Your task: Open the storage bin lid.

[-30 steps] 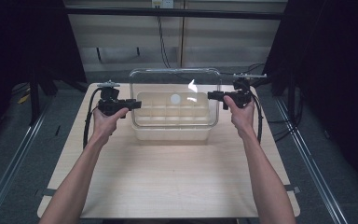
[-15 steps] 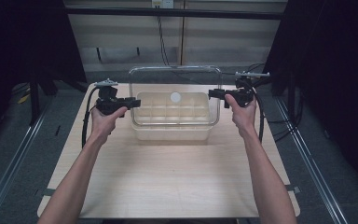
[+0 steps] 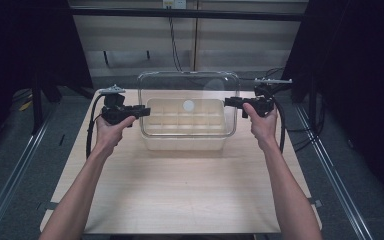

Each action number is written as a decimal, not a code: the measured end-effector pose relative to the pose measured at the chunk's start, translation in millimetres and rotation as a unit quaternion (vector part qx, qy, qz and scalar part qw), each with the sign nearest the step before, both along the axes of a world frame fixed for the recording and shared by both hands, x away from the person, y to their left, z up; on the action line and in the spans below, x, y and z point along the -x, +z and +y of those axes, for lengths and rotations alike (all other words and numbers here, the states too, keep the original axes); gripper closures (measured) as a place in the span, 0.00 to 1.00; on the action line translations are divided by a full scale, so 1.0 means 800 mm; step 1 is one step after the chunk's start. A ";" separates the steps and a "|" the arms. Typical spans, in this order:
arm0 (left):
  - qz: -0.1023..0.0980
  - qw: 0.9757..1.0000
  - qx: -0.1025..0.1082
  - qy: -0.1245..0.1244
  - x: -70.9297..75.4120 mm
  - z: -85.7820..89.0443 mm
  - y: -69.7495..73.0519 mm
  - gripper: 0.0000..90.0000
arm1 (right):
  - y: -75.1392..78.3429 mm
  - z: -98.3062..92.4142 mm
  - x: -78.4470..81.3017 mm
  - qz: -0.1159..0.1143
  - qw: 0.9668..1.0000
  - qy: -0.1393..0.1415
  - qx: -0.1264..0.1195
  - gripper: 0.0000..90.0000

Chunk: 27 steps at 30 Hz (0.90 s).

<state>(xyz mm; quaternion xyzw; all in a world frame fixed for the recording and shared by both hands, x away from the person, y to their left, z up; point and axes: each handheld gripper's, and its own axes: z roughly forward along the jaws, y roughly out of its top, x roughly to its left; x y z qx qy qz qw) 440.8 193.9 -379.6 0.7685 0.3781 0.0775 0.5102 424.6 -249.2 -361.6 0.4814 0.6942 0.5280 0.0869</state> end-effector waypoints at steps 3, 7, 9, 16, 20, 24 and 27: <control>-0.001 1.000 0.005 0.002 0.003 0.001 0.001 0.73 | 0.002 0.001 0.004 -0.002 1.000 0.002 0.000 0.70; 0.000 1.000 0.002 0.000 0.006 0.002 0.001 0.73 | 0.003 0.001 0.007 -0.003 1.000 0.003 0.002 0.70; 0.001 1.000 0.007 0.000 0.008 0.002 0.001 0.73 | 0.004 0.001 0.009 -0.003 1.000 0.005 0.002 0.70; 0.001 1.000 0.005 -0.001 0.014 0.004 -0.004 0.72 | 0.002 0.001 0.019 -0.002 1.000 0.009 -0.002 0.72; -0.002 1.000 0.006 -0.009 0.021 0.003 -0.003 0.72 | 0.001 0.000 0.024 -0.002 1.000 0.008 -0.004 0.72; 0.001 1.000 0.004 -0.018 0.027 0.003 0.000 0.73 | -0.001 -0.002 0.030 -0.003 1.000 0.006 -0.005 0.71; -0.003 1.000 0.005 -0.019 0.032 0.004 0.000 0.73 | -0.003 -0.003 0.034 -0.001 1.000 0.003 -0.009 0.71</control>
